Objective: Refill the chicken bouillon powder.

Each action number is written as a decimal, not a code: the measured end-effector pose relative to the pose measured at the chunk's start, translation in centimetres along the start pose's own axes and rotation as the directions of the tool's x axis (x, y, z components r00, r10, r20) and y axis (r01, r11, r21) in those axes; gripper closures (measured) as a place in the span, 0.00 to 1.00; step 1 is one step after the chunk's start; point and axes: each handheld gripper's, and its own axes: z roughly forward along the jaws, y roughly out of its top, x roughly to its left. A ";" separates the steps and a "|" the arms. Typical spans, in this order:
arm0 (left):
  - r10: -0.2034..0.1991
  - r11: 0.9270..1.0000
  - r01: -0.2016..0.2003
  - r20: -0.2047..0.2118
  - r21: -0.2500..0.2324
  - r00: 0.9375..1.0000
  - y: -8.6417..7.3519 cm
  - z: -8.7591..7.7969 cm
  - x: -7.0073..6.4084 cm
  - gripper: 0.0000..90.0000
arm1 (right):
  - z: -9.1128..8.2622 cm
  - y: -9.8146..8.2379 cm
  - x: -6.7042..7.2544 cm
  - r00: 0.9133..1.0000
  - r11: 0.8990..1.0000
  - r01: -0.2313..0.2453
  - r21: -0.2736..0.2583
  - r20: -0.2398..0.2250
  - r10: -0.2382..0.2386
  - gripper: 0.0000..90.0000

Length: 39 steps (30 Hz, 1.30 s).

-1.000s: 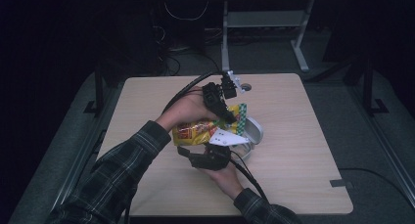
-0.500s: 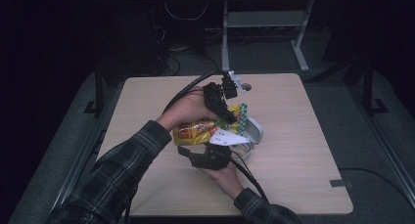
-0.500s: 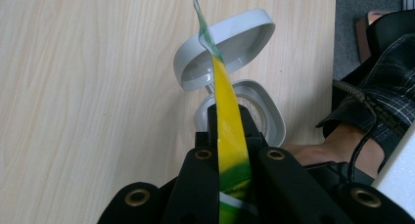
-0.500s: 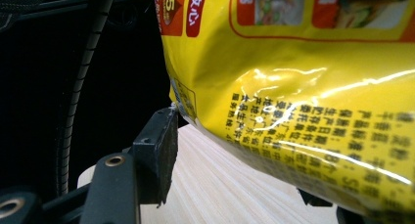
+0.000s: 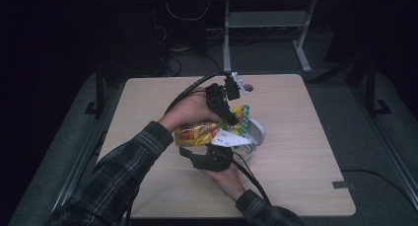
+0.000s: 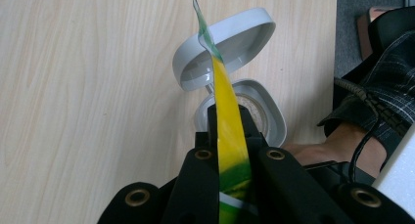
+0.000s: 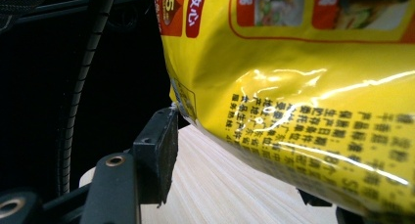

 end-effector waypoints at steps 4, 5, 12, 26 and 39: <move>-0.003 1.000 0.003 0.003 0.001 1.000 0.1 0.1 0.0 1.00 | 0.0 0.0 0.0 1.000 1.000 -0.004 -0.001 0.000 0.004 0.45; 0.000 1.000 0.000 0.003 0.004 1.000 0.1 0.1 0.0 1.00 | 0.0 0.0 0.0 1.000 1.000 -0.005 -0.002 0.000 0.005 0.45; -0.002 1.000 0.002 0.003 0.006 1.000 0.2 0.1 -0.1 1.00 | -0.1 0.0 0.0 1.000 1.000 -0.004 -0.006 -0.001 0.004 0.46; -0.001 1.000 0.001 0.004 0.011 1.000 0.2 0.1 -0.1 1.00 | -0.1 0.0 0.0 1.000 1.000 -0.013 -0.005 -0.003 0.013 0.48; -0.005 1.000 0.005 0.005 0.013 1.000 0.2 0.2 -0.1 1.00 | -0.1 0.0 -0.1 1.000 1.000 -0.014 -0.008 -0.008 0.014 0.49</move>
